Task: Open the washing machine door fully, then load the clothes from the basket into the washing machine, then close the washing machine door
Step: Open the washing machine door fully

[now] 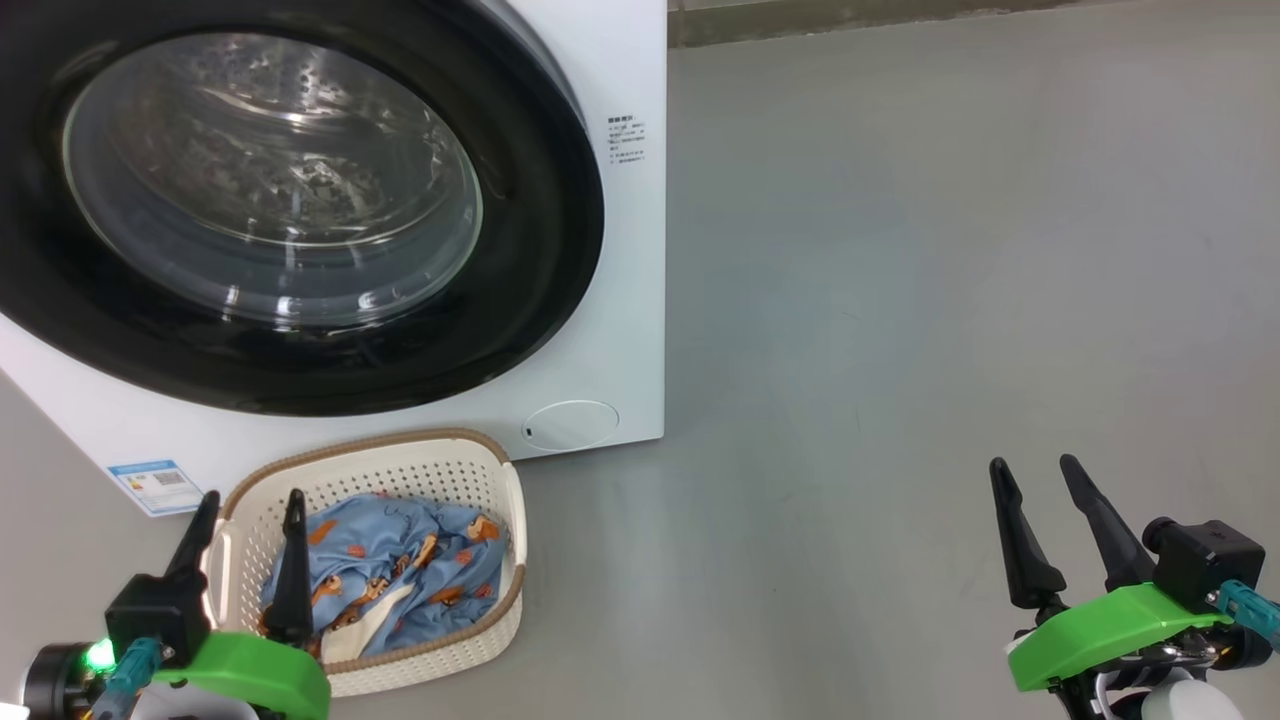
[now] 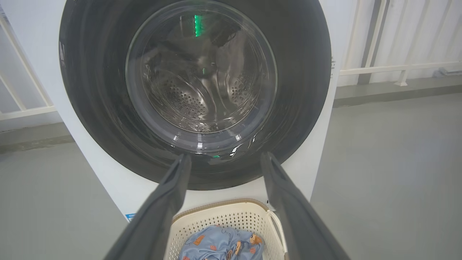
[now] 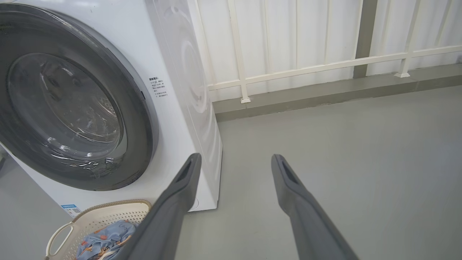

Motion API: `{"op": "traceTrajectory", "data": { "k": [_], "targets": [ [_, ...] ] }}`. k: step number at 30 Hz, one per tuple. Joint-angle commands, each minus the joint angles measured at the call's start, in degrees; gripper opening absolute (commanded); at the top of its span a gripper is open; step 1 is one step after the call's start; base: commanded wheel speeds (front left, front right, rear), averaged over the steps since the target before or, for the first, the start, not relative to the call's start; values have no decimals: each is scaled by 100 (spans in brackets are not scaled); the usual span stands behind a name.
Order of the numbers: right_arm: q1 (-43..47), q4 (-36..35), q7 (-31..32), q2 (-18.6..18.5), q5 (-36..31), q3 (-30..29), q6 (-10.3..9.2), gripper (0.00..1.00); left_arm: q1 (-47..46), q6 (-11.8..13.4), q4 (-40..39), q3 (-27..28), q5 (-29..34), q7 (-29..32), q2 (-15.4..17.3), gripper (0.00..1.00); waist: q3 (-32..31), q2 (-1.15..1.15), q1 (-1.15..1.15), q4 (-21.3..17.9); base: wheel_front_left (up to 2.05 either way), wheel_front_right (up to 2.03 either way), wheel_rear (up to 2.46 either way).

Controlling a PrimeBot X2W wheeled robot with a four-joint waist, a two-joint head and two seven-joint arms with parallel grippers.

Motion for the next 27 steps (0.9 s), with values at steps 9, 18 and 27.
{"op": "traceTrajectory", "data": {
  "k": [9,18,27],
  "targets": [
    [-169,-104,-72,-33,-61,142,9,100,-140,-82,-208,231,42,-38,129,100,-17,0,0,-28,0,0,0],
    [-157,-121,-66,-42,-71,137,9,100,-102,-150,-163,215,39,-38,110,100,-37,0,0,-15,0,0,0],
    [-135,-146,-38,-47,-99,127,9,100,-97,-169,-113,231,22,-38,74,100,-46,0,0,29,0,0,0]
  ]
}}
